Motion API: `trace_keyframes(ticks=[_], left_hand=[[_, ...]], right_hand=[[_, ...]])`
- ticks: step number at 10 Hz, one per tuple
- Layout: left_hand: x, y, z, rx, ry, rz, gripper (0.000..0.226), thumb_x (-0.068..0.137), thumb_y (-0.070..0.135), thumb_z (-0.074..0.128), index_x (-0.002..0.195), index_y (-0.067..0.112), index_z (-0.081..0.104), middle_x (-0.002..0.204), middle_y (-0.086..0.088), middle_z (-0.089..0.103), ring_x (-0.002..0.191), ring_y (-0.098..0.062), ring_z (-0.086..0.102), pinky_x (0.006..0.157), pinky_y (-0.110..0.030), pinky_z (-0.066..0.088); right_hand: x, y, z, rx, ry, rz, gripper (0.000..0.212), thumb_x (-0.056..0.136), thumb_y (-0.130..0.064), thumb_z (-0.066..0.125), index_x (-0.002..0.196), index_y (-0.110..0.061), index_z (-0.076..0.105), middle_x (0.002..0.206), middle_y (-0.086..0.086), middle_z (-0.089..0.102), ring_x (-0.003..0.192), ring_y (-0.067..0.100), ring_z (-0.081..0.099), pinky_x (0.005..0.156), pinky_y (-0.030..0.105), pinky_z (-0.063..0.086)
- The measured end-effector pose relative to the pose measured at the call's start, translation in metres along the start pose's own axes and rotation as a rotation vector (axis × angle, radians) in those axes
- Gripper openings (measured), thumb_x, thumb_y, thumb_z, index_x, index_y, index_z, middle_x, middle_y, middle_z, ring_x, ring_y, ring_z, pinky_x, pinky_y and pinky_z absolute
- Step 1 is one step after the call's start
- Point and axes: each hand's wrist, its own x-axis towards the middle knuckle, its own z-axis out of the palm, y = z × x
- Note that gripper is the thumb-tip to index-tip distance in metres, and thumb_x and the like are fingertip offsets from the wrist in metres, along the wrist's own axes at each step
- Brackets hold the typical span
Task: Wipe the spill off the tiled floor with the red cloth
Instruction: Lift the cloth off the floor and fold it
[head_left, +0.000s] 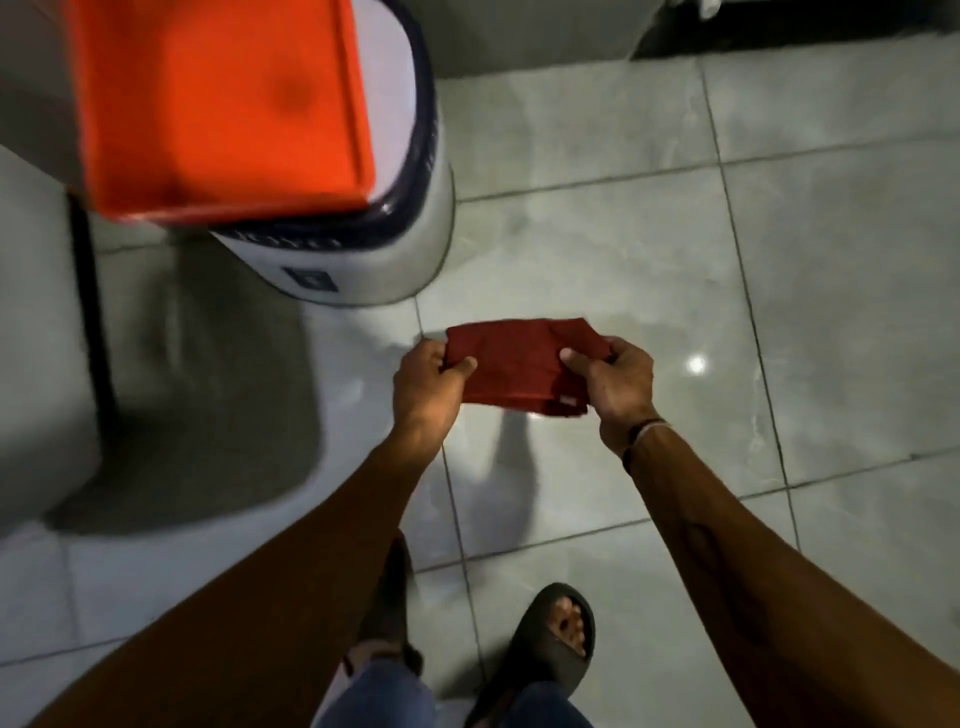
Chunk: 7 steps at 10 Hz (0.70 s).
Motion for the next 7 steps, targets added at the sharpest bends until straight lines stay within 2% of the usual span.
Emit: trace_keyframes(ticks=[1, 2, 3, 4, 5, 6, 7], left_hand=[[-0.027, 0.054, -0.091, -0.078, 0.136, 0.117, 0.015, 0.084, 0.037, 0.075, 0.086, 0.023, 0.072, 0.081, 0.013, 0.078, 0.077, -0.001, 0.074, 0.071, -0.021, 0.059], [-0.037, 0.098, -0.175, -0.190, 0.287, 0.253, 0.016, 0.082, 0.038, 0.073, 0.085, 0.023, 0.069, 0.073, 0.011, 0.073, 0.069, -0.005, 0.069, 0.064, -0.023, 0.054], [-0.013, 0.124, -0.241, -0.149, 0.431, 0.277, 0.022, 0.083, 0.037, 0.076, 0.077, 0.023, 0.060, 0.070, 0.011, 0.061, 0.064, -0.006, 0.058, 0.067, -0.030, 0.045], [0.036, 0.135, -0.274, -0.019, 0.459, 0.232, 0.033, 0.088, 0.027, 0.079, 0.069, 0.022, 0.053, 0.066, 0.011, 0.052, 0.055, 0.003, 0.047, 0.064, -0.026, 0.037], [0.079, 0.138, -0.278, 0.035, 0.451, 0.168, 0.012, 0.090, 0.017, 0.079, 0.084, 0.017, 0.069, 0.082, 0.001, 0.069, 0.079, -0.020, 0.071, 0.078, -0.027, 0.057], [0.100, 0.126, -0.273, 0.122, 0.409, 0.093, 0.016, 0.090, 0.014, 0.073, 0.105, 0.010, 0.075, 0.117, -0.015, 0.078, 0.114, -0.034, 0.074, 0.102, -0.041, 0.059], [0.056, 0.132, -0.278, 0.312, 0.361, 0.143, 0.040, 0.092, 0.034, 0.074, 0.119, 0.005, 0.071, 0.127, -0.026, 0.073, 0.123, -0.043, 0.068, 0.104, -0.044, 0.055]], right_hand=[[-0.058, -0.087, 0.025, -0.029, -0.149, -0.120, 0.015, 0.086, -0.007, 0.086, 0.097, -0.012, 0.077, 0.086, -0.001, 0.082, 0.079, 0.017, 0.079, 0.064, 0.026, 0.064], [-0.091, -0.169, 0.072, -0.073, -0.284, -0.304, 0.014, 0.085, -0.011, 0.089, 0.094, -0.016, 0.079, 0.082, -0.001, 0.083, 0.075, 0.010, 0.078, 0.065, 0.022, 0.063], [-0.100, -0.229, 0.138, -0.144, -0.320, -0.425, 0.015, 0.085, -0.011, 0.089, 0.088, -0.018, 0.077, 0.089, 0.008, 0.080, 0.081, 0.021, 0.076, 0.078, 0.039, 0.066], [-0.083, -0.252, 0.204, -0.249, -0.288, -0.438, 0.018, 0.084, -0.013, 0.089, 0.097, -0.008, 0.077, 0.101, 0.014, 0.080, 0.097, 0.034, 0.078, 0.081, 0.045, 0.066], [-0.063, -0.251, 0.243, -0.451, -0.235, -0.463, 0.034, 0.084, -0.024, 0.089, 0.111, -0.005, 0.079, 0.116, 0.016, 0.081, 0.110, 0.035, 0.076, 0.099, 0.046, 0.061], [-0.055, -0.245, 0.255, -0.613, -0.195, -0.516, 0.030, 0.088, -0.024, 0.084, 0.110, -0.005, 0.078, 0.120, 0.019, 0.079, 0.116, 0.037, 0.073, 0.102, 0.045, 0.058], [-0.092, -0.249, 0.230, -0.716, -0.169, -0.626, 0.031, 0.092, -0.021, 0.076, 0.119, -0.005, 0.075, 0.125, 0.024, 0.076, 0.121, 0.044, 0.069, 0.100, 0.046, 0.057]])
